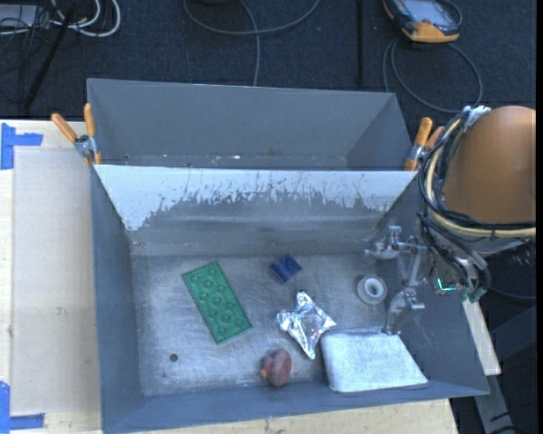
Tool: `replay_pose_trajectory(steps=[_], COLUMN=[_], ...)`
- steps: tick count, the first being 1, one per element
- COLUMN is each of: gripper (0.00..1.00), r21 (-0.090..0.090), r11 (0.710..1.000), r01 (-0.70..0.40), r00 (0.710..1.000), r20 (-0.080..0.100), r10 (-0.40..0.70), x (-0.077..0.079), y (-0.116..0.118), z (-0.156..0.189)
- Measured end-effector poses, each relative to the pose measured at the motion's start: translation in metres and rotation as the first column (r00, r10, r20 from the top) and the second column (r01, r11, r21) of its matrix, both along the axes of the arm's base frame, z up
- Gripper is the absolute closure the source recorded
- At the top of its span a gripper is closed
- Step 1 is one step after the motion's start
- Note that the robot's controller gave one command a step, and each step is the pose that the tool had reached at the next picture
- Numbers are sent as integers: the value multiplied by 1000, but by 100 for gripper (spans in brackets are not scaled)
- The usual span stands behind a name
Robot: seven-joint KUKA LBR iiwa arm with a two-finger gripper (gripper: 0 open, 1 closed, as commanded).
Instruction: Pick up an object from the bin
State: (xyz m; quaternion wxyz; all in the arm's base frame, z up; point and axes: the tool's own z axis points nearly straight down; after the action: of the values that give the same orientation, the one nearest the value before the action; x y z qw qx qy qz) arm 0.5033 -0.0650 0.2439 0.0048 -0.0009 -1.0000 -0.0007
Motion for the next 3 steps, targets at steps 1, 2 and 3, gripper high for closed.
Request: replay_pose_trajectory(steps=[1, 2, 3], gripper=[0, 0, 0], r21=[-5, 0, 0], r11=[916, 702, 703], r01=[-402, -712, -712], r00=[915, 702, 703], r20=[28, 13, 11], r10=[402, 712, 712], x=[19, 55, 55], y=[53, 50, 51], z=[-137, -171, -170])
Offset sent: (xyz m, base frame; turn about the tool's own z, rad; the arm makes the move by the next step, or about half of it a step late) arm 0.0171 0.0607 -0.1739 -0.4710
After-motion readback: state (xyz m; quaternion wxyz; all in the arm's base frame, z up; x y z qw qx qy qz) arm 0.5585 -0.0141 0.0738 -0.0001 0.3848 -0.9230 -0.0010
